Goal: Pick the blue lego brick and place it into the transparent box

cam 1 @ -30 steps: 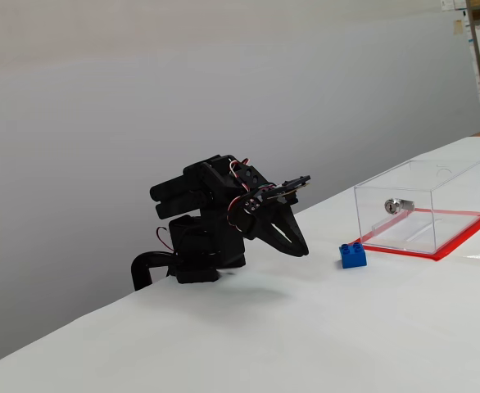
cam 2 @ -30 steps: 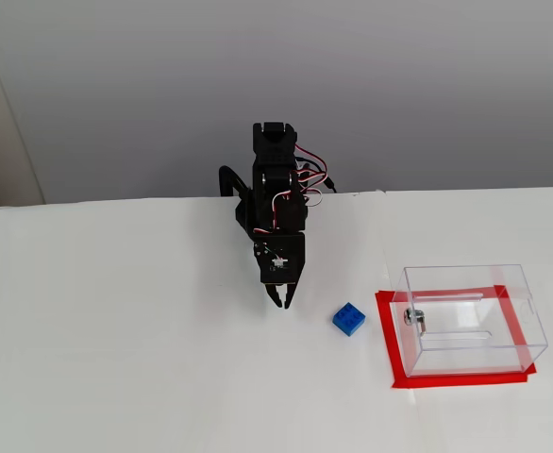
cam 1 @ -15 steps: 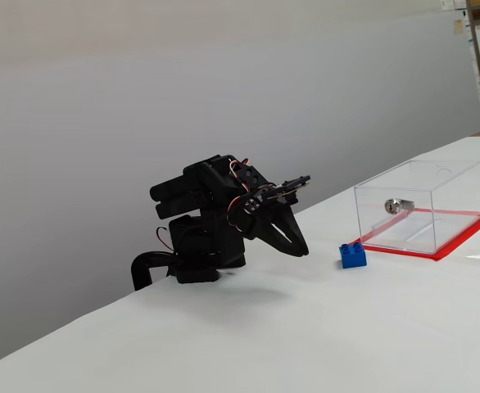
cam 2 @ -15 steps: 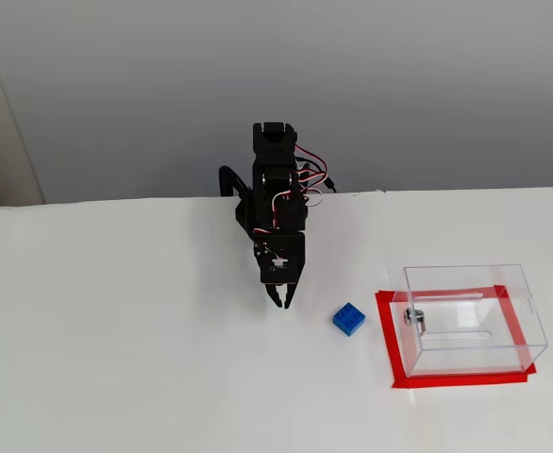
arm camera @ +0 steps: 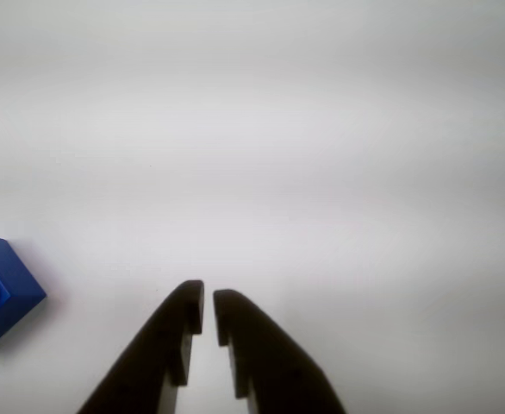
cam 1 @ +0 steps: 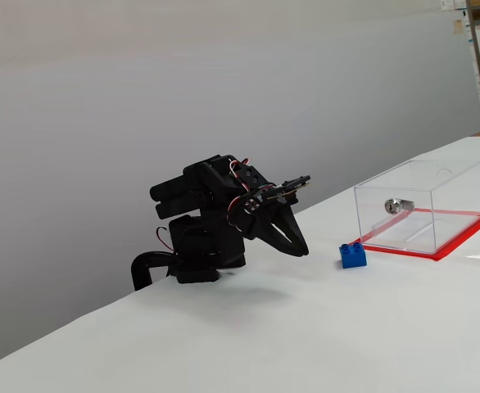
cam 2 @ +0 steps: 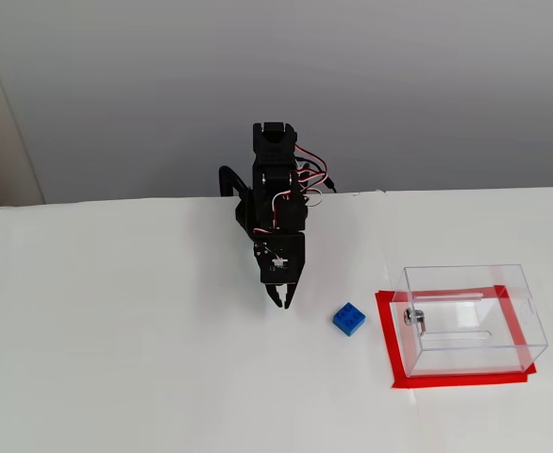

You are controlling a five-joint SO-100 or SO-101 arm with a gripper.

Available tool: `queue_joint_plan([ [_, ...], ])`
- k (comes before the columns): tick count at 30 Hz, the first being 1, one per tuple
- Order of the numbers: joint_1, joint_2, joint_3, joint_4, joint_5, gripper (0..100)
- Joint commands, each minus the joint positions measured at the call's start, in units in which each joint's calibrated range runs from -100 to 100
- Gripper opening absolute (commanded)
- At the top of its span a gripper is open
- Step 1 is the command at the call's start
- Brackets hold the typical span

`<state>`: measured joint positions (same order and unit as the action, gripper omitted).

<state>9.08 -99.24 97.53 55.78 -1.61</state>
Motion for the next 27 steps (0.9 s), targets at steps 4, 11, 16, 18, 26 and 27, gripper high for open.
queue_joint_plan([
  [4, 0.2, -0.5, 0.3, -1.0, 0.1, 2],
  [11, 0.1, 0.1, -0.4, -1.0, 0.3, 1],
  [16, -0.3, 0.3, -4.4, -1.0, 0.3, 2],
  [18, -0.3, 0.3, -6.8, -0.7, 0.3, 2],
  [26, -0.5, 3.7, -12.4, -0.5, 0.3, 2],
  [27, -0.5, 5.1, -13.3, -0.4, 0.3, 2],
])
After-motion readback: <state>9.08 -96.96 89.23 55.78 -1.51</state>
